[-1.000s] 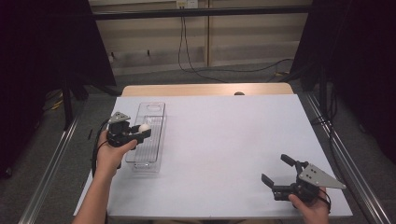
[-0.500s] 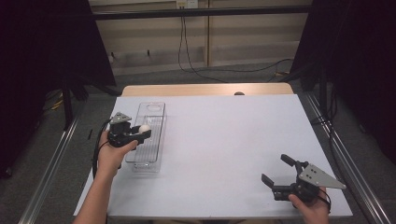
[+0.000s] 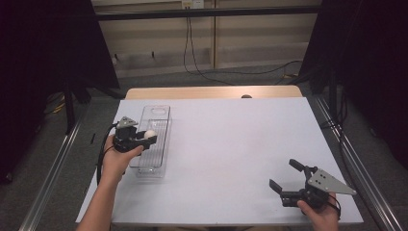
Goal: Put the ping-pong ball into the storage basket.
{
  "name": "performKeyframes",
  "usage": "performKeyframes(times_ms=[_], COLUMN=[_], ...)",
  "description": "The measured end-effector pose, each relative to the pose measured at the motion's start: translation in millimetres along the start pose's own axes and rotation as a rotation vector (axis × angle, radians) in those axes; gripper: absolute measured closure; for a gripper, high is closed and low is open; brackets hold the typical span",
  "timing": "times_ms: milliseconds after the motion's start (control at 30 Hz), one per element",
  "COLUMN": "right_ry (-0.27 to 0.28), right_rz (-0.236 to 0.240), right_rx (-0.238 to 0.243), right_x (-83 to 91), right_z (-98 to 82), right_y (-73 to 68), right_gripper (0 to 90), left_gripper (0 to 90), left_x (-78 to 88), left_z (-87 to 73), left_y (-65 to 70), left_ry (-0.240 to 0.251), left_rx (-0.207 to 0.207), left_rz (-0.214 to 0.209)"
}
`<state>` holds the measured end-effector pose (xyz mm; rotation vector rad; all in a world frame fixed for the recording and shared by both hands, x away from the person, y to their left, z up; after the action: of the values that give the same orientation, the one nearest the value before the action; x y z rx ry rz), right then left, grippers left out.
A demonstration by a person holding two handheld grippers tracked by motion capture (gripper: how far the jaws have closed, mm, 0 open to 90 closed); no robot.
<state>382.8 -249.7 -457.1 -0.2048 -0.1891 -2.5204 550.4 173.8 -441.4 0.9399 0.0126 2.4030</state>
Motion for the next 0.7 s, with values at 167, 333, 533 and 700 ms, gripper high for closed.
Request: performKeyframes(times_ms=[167, 333, 533, 700], right_ry=[-0.001, 0.000, 0.003, 0.002], right_rz=[0.002, 0.006, 0.000, -0.002], right_rx=[0.000, 0.005, 0.005, 0.001], right_x=[0.1, 0.0, 0.2, 0.1], right_z=[0.1, 0.0, 0.4, 0.2], right_y=[-0.1, -0.1, 0.3, 0.1], right_gripper=[1.4, 1.4, 1.4, 1.4], left_gripper=[50.7, 47.6, 44.5, 41.6], left_x=[-1.7, -3.1, -0.6, 2.6], left_z=[-1.4, -1.0, 0.0, 1.0], left_y=[-1.4, -1.3, -1.7, 0.0], left_ry=[-0.011, -0.007, 0.004, 0.016], left_rx=[-0.010, 0.003, 0.005, 0.001], left_rz=[0.004, 0.008, 0.013, -0.003])
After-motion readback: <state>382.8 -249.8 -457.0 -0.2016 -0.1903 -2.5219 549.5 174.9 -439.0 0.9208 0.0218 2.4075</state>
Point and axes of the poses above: each handheld gripper's, and its own axes: x roughly backward along the jaws, z roughly out of its top, y roughly to its right, the point moved 8 cm from there along -x, roughly forward along the jaws, and after that the axes turned 8 degrees about x, right-handed, at the moved point
